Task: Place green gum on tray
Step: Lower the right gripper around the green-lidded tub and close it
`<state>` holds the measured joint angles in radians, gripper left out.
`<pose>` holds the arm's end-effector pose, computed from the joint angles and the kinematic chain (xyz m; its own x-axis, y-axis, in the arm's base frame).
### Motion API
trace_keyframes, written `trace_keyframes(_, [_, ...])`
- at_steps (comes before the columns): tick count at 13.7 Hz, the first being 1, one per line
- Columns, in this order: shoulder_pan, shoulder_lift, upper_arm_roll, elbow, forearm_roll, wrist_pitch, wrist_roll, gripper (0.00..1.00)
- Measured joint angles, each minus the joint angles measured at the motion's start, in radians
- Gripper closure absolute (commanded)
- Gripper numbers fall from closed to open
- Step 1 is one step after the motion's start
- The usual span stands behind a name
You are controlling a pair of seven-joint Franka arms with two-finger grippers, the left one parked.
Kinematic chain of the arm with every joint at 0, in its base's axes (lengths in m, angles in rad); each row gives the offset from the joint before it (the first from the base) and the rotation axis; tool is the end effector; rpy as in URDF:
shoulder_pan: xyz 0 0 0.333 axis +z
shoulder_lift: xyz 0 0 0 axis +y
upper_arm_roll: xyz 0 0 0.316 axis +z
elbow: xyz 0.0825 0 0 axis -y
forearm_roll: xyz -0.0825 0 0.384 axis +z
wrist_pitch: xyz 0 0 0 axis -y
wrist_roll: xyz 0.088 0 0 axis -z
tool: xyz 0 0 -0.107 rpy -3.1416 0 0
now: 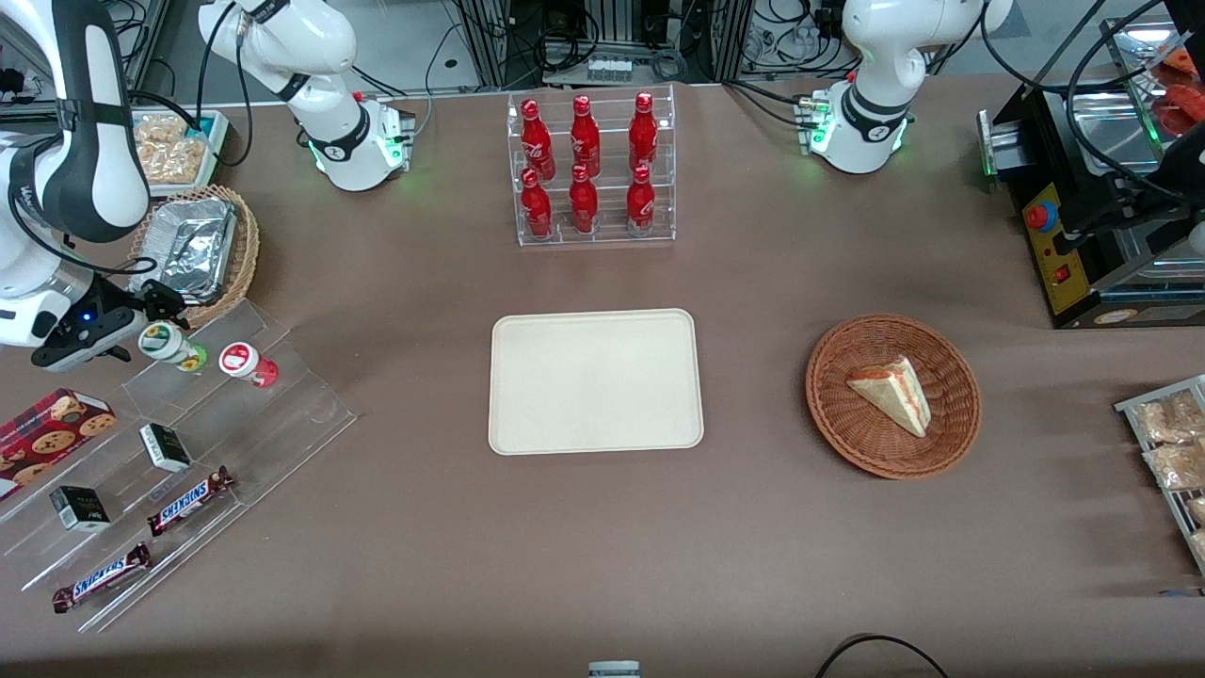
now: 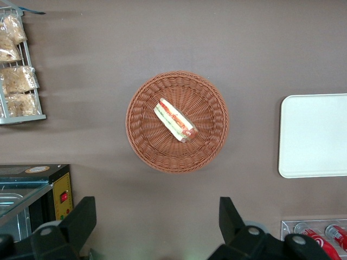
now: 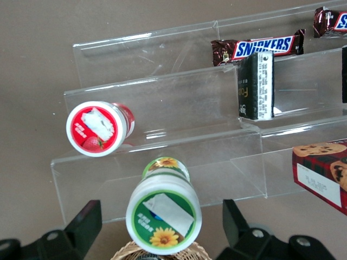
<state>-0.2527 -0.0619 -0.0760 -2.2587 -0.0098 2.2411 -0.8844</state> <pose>0.4873 -0.1667 0.3923 0.8459 0.5328 0.0254 0.5319 -0.8461 0.0362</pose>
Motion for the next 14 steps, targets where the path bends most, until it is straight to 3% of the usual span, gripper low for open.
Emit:
trace_keyframes(4, [-0.002, 0.012, 0.0, -0.001, 0.0, 0.008, -0.001, 0.02])
trace_keyframes(6, [-0.002, 0.012, 0.0, -0.002, 0.0, 0.012, -0.001, 0.09])
trace_keyframes(7, [-0.002, 0.013, 0.0, -0.003, 0.0, 0.013, -0.002, 0.23])
trace_keyframes(9, [-0.002, 0.015, 0.0, -0.008, 0.0, 0.016, -0.002, 0.75])
trace_keyframes(10, [-0.002, 0.016, 0.0, -0.009, 0.0, 0.017, -0.002, 0.94])
trace_keyframes(11, [-0.002, 0.018, 0.0, -0.009, 0.0, 0.018, -0.002, 1.0])
trace_keyframes(14, [-0.002, 0.018, 0.0, -0.009, 0.0, 0.018, -0.002, 1.0])
